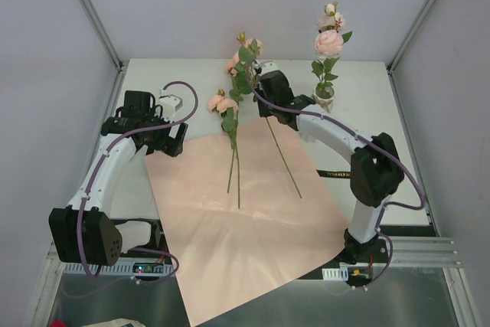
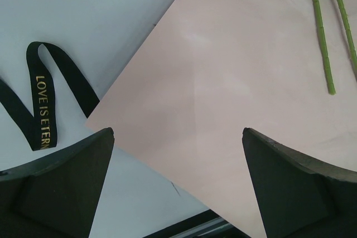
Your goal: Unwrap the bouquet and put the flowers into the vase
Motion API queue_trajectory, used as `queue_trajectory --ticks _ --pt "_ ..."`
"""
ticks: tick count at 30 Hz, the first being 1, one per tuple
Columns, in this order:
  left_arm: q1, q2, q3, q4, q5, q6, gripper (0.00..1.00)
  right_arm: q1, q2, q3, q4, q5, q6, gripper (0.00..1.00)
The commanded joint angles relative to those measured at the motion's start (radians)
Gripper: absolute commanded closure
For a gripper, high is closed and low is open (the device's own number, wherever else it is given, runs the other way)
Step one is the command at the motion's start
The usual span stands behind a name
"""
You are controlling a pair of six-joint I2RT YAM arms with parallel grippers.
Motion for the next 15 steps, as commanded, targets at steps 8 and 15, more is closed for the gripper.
queue_trajectory --ticks 8,15 --pt "0.014 -0.042 -0.003 -0.017 -0.011 -0.001 0.01 0.035 -0.378 -0.038 0.281 -0.036 -0.074 0.99" --pt "0.014 -0.045 0.008 -0.021 -0.008 -0.005 0.01 0.043 -0.531 0.001 0.603 -0.091 -0.299 0.99"
